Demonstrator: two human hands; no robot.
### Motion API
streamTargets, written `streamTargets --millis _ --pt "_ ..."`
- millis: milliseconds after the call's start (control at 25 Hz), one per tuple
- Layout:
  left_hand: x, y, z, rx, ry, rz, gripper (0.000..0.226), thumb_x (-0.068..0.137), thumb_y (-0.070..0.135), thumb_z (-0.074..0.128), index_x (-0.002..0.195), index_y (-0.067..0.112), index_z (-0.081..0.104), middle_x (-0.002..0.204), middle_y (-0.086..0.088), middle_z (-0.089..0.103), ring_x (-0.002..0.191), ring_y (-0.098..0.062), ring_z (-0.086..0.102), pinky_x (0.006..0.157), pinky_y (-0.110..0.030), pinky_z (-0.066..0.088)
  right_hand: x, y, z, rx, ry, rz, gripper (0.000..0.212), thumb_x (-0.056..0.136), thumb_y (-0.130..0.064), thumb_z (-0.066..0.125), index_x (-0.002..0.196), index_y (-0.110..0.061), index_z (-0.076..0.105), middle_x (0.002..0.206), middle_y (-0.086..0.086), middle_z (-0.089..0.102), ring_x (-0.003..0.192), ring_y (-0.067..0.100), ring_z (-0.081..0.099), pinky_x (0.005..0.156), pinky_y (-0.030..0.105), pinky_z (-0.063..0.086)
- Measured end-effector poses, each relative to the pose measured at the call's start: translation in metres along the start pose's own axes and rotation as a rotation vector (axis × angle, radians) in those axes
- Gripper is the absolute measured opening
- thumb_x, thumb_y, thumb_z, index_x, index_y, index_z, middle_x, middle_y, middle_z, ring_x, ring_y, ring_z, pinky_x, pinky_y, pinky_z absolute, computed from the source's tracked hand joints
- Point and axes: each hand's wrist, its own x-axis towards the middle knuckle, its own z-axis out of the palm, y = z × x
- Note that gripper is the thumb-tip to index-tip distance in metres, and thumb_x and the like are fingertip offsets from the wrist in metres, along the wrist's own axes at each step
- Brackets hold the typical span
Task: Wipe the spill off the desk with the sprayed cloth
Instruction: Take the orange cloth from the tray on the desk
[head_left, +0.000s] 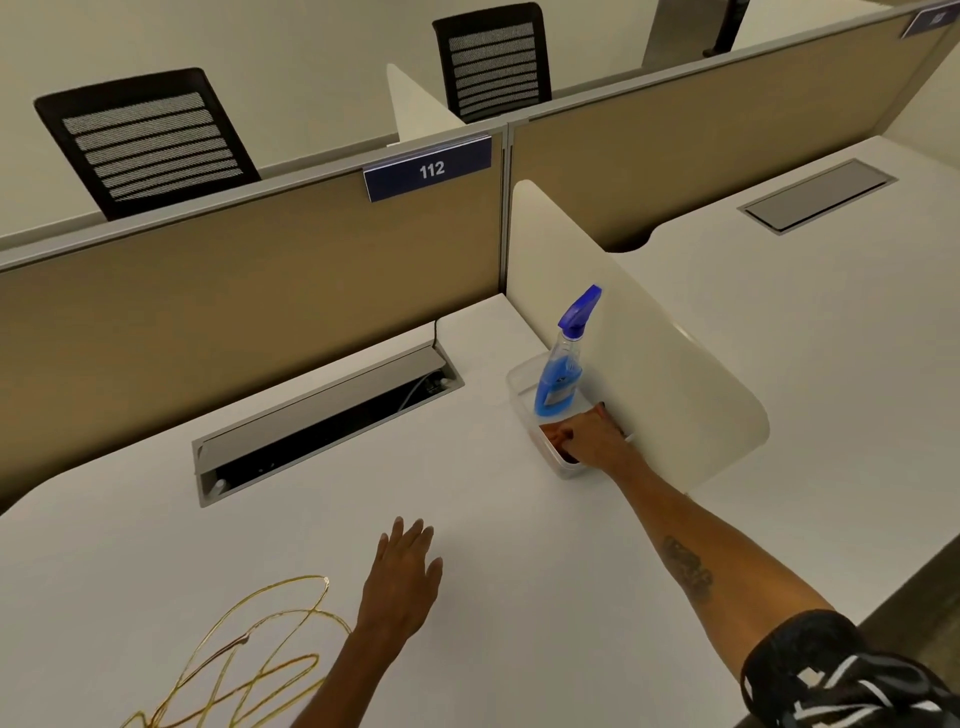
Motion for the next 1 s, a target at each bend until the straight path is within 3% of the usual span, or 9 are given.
streamTargets --millis 240,480,600,720,840,920,1000 --pt "-0.003 0.002 -0.006 -0.072 0.011 -0.011 0.052 0.107 0.034 0.037 0.155 0.018 0.029 0.166 0.002 0.022 0.156 -0.017 0.002 0.125 -0.033 0.006 -0.007 -0.010 -0.004 0.093 0.154 0.091 0.030 0.104 -0.023 0.041 0.123 -0.003 0.052 0.119 0.017 0.065 0.110 0.031 0.062 0.100 0.039 0.049" --pt "-0.010 0.012 -0.015 -0.133 0.016 0.004 0.051 0.107 0.034 0.037 0.155 0.019 0.030 0.166 0.002 0.022 0.156 -0.017 0.003 0.125 -0.034 0.009 -0.023 -0.015 -0.020 0.119 0.307 0.091 0.029 0.105 -0.026 0.041 0.118 -0.007 0.058 0.114 0.013 0.070 0.102 0.026 0.067 0.096 0.034 0.053" --pt "-0.020 0.015 -0.021 -0.193 0.010 0.027 0.051 0.106 0.038 0.037 0.155 0.022 0.031 0.166 0.004 0.023 0.156 -0.016 0.004 0.124 -0.035 0.012 -0.036 -0.020 -0.030 0.072 0.398 0.055 0.034 0.106 -0.030 0.040 0.125 -0.008 0.057 0.118 0.011 0.067 0.106 0.024 0.064 0.097 0.031 0.049" --pt "-0.031 0.018 -0.027 -0.266 0.008 0.056 0.050 0.106 0.041 0.036 0.154 0.025 0.033 0.166 0.005 0.023 0.155 -0.015 0.007 0.123 -0.035 0.015 -0.059 -0.025 -0.042 -0.054 0.493 -0.077 0.038 0.100 -0.033 0.054 0.128 -0.008 0.057 0.115 0.011 0.067 0.104 0.024 0.063 0.094 0.036 0.052" --pt "-0.044 0.019 -0.034 -0.326 0.013 0.087 0.049 0.107 0.040 0.033 0.154 0.027 0.033 0.166 0.004 0.023 0.155 -0.015 0.007 0.123 -0.035 0.014 -0.089 -0.037 -0.055 -0.139 0.722 -0.307 0.043 0.081 -0.035 0.079 0.109 -0.005 0.069 0.090 0.012 0.071 0.079 0.026 0.065 0.070 0.044 0.055" --pt "-0.056 0.017 -0.042 -0.378 0.006 0.086 0.049 0.107 0.040 0.031 0.155 0.028 0.030 0.167 0.004 0.020 0.156 -0.016 0.006 0.124 -0.036 0.012 -0.111 -0.056 -0.064 -0.207 0.910 -0.411 0.035 0.084 -0.038 0.072 0.105 -0.011 0.071 0.083 0.007 0.070 0.072 0.023 0.063 0.067 0.039 0.047" --pt "-0.067 0.017 -0.056 -0.452 0.016 0.074 0.051 0.107 0.042 0.029 0.156 0.029 0.028 0.168 0.000 0.016 0.156 -0.020 0.008 0.124 -0.038 0.011 -0.134 -0.080 -0.073 -0.233 1.013 -0.528 0.028 0.094 -0.036 0.056 0.109 -0.015 0.069 0.086 0.004 0.070 0.075 0.023 0.064 0.076 0.039 0.039"
